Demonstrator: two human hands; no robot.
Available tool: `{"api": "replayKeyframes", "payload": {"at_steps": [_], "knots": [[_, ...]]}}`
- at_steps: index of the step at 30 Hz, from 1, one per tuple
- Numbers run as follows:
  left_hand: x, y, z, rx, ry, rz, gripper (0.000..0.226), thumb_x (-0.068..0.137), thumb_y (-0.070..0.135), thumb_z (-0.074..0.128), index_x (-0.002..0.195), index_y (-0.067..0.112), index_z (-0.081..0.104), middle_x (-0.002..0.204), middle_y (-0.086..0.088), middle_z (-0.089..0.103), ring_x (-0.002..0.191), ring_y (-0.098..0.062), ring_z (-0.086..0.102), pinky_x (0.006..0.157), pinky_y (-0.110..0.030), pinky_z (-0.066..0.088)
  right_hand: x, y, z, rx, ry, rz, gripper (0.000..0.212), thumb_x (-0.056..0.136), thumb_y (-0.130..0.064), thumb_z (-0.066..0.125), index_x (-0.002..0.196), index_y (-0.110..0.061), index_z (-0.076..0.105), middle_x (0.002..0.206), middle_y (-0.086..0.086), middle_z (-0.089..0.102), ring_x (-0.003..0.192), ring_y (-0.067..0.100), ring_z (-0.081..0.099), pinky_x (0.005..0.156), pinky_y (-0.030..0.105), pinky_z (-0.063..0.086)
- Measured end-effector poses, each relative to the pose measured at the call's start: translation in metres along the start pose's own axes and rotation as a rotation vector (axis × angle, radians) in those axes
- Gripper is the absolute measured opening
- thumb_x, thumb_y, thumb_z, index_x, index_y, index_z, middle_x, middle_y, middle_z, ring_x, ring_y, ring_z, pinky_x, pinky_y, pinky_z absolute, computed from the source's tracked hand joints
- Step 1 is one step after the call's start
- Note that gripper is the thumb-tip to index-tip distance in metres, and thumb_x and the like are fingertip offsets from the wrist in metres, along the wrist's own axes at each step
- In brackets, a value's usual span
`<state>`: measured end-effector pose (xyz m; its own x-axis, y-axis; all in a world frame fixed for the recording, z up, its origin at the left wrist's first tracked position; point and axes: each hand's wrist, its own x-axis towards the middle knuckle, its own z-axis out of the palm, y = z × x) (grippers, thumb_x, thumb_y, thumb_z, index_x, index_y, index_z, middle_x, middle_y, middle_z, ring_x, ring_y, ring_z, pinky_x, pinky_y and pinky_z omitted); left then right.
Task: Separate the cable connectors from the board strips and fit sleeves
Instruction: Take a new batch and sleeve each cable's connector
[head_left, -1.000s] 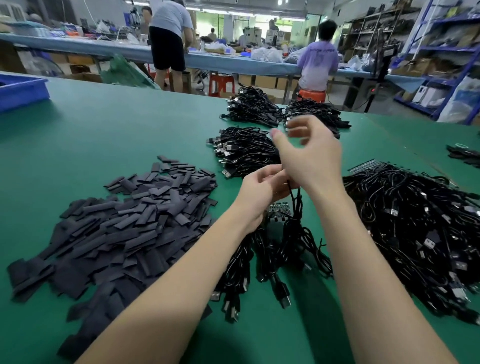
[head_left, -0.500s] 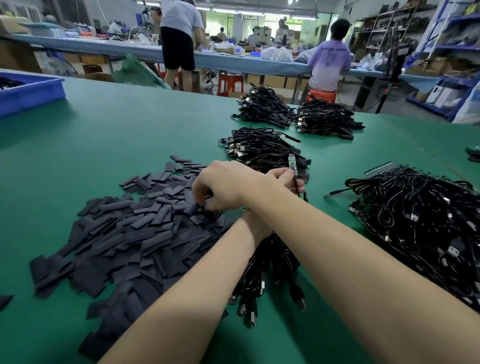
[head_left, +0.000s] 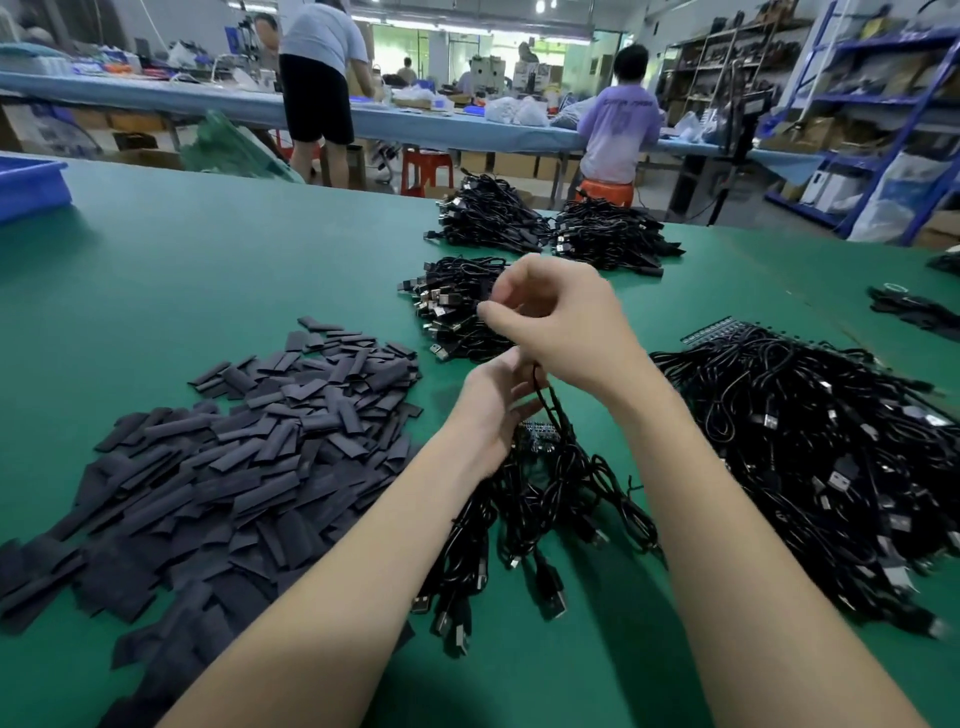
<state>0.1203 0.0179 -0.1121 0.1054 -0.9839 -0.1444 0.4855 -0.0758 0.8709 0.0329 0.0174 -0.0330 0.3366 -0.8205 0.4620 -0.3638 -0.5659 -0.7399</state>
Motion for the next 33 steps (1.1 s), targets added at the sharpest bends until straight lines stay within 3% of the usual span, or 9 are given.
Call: {"api": "replayKeyframes", "payload": {"at_steps": [3,7,15,20,27,30,33], "knots": [[0.001,-0.002,0.0,0.029,-0.024,-0.009,0.022,0.098,0.02,0.056,0.079,0.024,0.066,0.067,0.008,0.063,0.073,-0.009,0.06,0.065,-0.025,0.042,-0.016,0.022,-0.027,0.35,0.176,0.143,0.019,0.088,-0.015,0.08,0.105,-0.015,0.074,0.082,-0.004,0.078,0.073,0.006,0.068,0.066,0.02,0.054],[-0.002,0.0,0.0,0.071,-0.062,-0.012,0.019,0.097,0.024,0.058,0.08,0.022,0.067,0.065,0.009,0.063,0.076,-0.01,0.058,0.069,-0.028,0.039,-0.028,0.04,-0.037,0.63,0.319,0.236,0.016,0.089,-0.008,0.077,0.105,-0.011,0.075,0.088,0.0,0.079,0.083,0.009,0.073,0.073,0.02,0.055],[-0.01,0.003,0.001,0.119,-0.125,0.029,0.024,0.099,0.025,0.054,0.079,0.022,0.067,0.064,0.01,0.061,0.078,-0.009,0.056,0.071,-0.029,0.036,-0.033,0.051,-0.032,0.74,0.312,0.216,0.013,0.09,-0.002,0.073,0.098,-0.012,0.077,0.093,0.006,0.08,0.085,0.014,0.074,0.082,0.025,0.058],[-0.012,0.005,0.001,0.101,-0.159,0.032,0.039,0.099,0.025,0.055,0.065,0.024,0.075,0.065,0.01,0.06,0.081,-0.01,0.056,0.073,-0.03,0.036,-0.033,0.055,-0.032,0.743,0.284,0.18,0.016,0.091,0.001,0.071,0.1,-0.012,0.077,0.099,0.009,0.079,0.093,0.018,0.075,0.086,0.027,0.058],[-0.013,0.011,0.0,0.166,-0.248,0.078,0.043,0.099,0.023,0.053,0.065,0.028,0.077,0.067,0.01,0.06,0.084,-0.009,0.058,0.089,-0.036,0.036,-0.037,0.059,-0.037,0.738,0.221,0.135,0.02,0.093,0.003,0.067,0.1,-0.013,0.078,0.101,0.009,0.079,0.095,0.018,0.074,0.089,0.027,0.057],[-0.016,0.021,-0.005,0.256,-0.326,0.13,0.041,0.101,0.021,0.051,0.068,0.028,0.076,0.07,0.01,0.058,0.08,-0.006,0.057,0.09,-0.036,0.038,-0.037,0.059,-0.041,0.793,0.14,0.18,0.015,0.089,-0.002,0.07,0.101,-0.01,0.076,0.101,0.01,0.079,0.093,0.018,0.075,0.086,0.025,0.058],[-0.016,0.03,-0.006,0.324,-0.373,0.176,0.033,0.101,0.02,0.053,0.076,0.026,0.073,0.076,0.009,0.061,0.075,-0.002,0.059,0.092,-0.037,0.04,-0.036,0.057,-0.04,0.818,0.07,0.21,0.023,0.079,-0.013,0.074,0.102,-0.008,0.075,0.1,0.011,0.079,0.089,0.018,0.075,0.083,0.022,0.058]]}}
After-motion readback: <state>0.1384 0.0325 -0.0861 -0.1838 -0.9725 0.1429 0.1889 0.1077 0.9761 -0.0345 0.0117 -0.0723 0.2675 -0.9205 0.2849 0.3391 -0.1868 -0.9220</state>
